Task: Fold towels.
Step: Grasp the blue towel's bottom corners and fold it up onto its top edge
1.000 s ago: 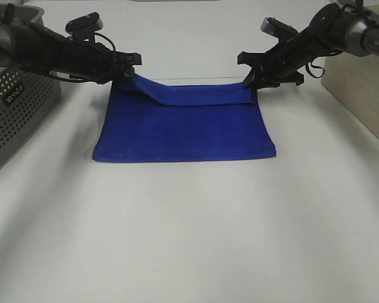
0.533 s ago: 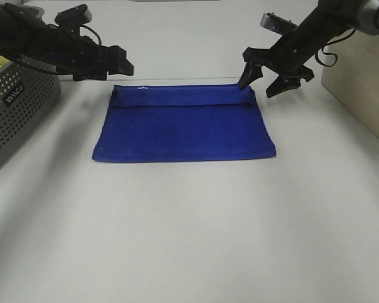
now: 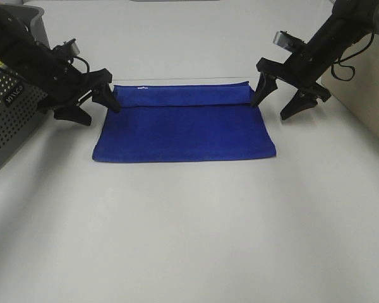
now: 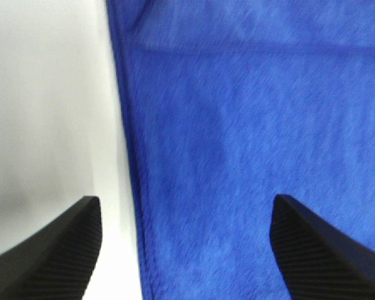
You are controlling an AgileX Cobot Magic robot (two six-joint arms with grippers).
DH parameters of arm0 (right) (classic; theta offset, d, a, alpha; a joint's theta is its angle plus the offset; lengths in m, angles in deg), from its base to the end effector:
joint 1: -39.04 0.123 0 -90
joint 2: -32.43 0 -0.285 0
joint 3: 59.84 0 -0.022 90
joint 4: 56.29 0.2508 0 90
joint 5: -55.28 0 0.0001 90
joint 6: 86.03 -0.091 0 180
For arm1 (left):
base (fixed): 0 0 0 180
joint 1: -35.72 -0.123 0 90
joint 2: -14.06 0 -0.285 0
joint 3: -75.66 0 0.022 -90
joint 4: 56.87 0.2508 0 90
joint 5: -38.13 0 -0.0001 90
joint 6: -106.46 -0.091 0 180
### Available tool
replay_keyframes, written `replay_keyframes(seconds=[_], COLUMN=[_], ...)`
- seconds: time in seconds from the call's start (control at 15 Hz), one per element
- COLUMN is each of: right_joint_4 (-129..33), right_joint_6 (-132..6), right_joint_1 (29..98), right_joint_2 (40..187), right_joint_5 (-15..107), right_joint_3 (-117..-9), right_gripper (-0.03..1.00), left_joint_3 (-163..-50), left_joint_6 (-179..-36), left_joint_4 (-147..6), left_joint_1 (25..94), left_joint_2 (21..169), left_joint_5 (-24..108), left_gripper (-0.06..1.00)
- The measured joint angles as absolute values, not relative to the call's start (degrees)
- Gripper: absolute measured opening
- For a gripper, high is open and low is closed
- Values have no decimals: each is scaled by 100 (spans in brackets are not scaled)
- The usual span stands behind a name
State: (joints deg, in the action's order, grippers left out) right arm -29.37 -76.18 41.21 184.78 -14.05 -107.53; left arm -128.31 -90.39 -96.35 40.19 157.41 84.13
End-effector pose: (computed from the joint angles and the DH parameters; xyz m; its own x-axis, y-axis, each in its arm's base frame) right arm 0.5106 0.0579 0.1315 -0.9894 -0.0326 -0.1416 -0.0898 0.9031 0.4200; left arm 0.4835 -0.0796 0.1142 -0.9547 -0.1249 -0.2700 0.0271 0.8673 -0.4971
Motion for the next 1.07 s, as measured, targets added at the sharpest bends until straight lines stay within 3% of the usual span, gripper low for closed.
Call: replay_keyframes(seconds=[0.33, 0.73, 0.87, 1.07], right_joint_4=[-2942, -2427, -2444, -2719], right_joint_6=[-7325, -7027, -7010, -7434], right_joint_1=[4127, 4173, 4339, 4385], right_joint_2=[18083, 17945, 17945, 17985], right_joint_5=[-1394, -723, -660, -546], right_joint_3=[-9624, -8891, -8862, -8822], right_gripper=[74, 72, 61, 17], left_joint_3=[-11416, -11210, -11210, -11210], left_joint_6=[-8935, -8850, -8821, -8683], left_joint_4=[-9647, -9853, -9939, -9910], left_joint_1=[4214, 4489, 4649, 4712], left_joint_2=[15202, 15139, 15214, 15265], left_joint_5=[7617, 7164, 7101, 7164], left_gripper=[71, 67, 54, 15])
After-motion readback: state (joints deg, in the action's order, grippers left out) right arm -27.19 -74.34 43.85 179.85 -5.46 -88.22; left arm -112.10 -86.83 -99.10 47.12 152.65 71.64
